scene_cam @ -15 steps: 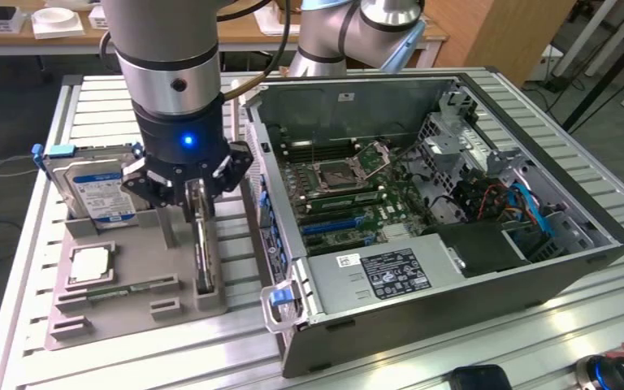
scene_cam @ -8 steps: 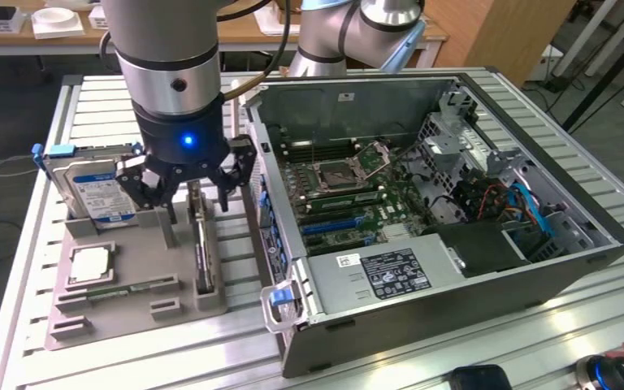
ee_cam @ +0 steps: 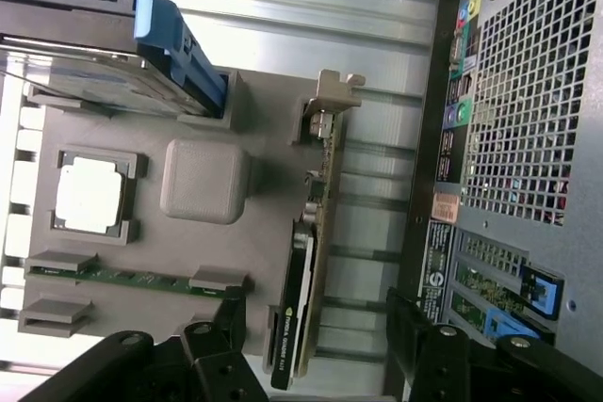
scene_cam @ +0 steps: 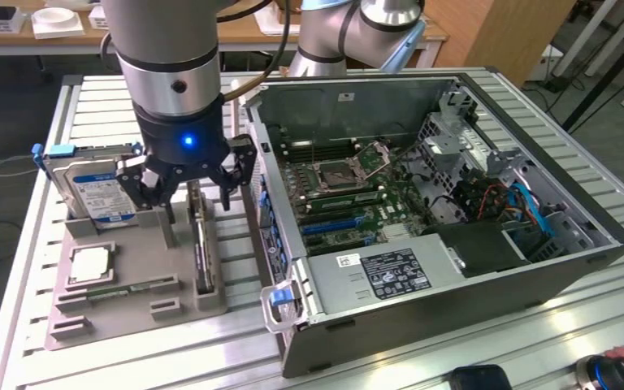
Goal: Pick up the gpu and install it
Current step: 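Pick up the gpu and move the gpu toward the slot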
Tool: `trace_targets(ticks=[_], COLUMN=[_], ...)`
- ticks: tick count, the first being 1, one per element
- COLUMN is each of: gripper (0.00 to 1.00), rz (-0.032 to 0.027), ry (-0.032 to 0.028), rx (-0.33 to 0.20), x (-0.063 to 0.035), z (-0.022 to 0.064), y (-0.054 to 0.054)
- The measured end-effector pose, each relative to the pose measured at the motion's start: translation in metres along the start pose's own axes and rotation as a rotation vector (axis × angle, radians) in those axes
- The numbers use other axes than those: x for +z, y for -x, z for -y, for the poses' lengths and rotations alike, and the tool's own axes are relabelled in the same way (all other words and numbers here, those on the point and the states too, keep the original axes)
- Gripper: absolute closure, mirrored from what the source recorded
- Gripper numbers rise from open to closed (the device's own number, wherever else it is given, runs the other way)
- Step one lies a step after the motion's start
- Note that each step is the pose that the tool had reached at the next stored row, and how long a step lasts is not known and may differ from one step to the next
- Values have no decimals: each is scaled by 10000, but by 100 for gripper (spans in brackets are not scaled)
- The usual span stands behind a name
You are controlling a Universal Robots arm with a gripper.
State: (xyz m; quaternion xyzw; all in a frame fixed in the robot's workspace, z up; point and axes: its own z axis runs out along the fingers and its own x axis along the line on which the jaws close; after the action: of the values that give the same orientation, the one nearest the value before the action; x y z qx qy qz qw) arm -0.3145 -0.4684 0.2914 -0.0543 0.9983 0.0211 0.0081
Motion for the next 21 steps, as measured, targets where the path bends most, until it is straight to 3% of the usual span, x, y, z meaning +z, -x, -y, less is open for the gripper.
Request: trace_targets(ticks=[5, 12, 21], gripper=[29, 29, 29], rz=[9, -16, -16], ry=[59, 64, 69], rx=[4, 18, 17], x=[65, 172, 188], z=[2, 7, 7], y=[-2, -4, -3])
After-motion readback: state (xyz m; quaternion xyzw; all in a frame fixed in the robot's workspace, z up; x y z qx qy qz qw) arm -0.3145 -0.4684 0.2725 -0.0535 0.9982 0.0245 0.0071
